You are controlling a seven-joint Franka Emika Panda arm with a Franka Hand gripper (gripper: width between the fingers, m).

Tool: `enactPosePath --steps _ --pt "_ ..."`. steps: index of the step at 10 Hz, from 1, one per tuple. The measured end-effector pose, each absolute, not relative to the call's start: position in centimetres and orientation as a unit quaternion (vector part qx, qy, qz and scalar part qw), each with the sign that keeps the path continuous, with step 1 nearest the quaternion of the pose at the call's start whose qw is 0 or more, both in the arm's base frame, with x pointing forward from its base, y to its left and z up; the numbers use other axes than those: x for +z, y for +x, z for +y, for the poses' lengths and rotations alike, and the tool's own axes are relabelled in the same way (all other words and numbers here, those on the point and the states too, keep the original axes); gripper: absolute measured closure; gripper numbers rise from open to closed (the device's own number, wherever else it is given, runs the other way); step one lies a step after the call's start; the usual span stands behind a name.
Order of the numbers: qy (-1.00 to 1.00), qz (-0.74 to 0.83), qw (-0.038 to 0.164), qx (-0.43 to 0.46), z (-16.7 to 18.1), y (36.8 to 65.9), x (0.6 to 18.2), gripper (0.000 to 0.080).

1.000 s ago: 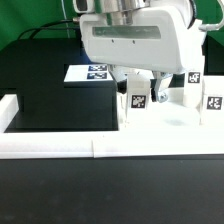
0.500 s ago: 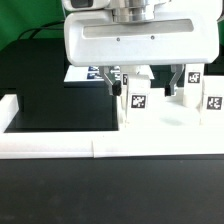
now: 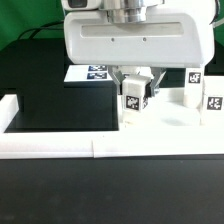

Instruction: Assemble square table

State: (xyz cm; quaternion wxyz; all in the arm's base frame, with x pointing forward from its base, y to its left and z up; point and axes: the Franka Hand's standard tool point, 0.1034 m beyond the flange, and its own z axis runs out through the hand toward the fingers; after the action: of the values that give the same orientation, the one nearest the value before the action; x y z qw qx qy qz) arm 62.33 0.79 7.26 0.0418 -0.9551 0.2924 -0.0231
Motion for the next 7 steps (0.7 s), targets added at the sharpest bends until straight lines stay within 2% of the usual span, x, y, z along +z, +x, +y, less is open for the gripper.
enactPosePath --steps 2,4,5,7 --pt "-0.928 0.37 0.043 -0.018 0.79 62.29 7.19 0.0503" --pt "-0.848 0.528 0.045 -0.005 0.99 62.12 7.03 0.0505" --pt "-0.805 0.591 0.051 0.001 1.07 62.11 7.0 0.0506" --pt "-0.71 0.7 0.078 0.024 0.93 62.28 7.09 0.0506"
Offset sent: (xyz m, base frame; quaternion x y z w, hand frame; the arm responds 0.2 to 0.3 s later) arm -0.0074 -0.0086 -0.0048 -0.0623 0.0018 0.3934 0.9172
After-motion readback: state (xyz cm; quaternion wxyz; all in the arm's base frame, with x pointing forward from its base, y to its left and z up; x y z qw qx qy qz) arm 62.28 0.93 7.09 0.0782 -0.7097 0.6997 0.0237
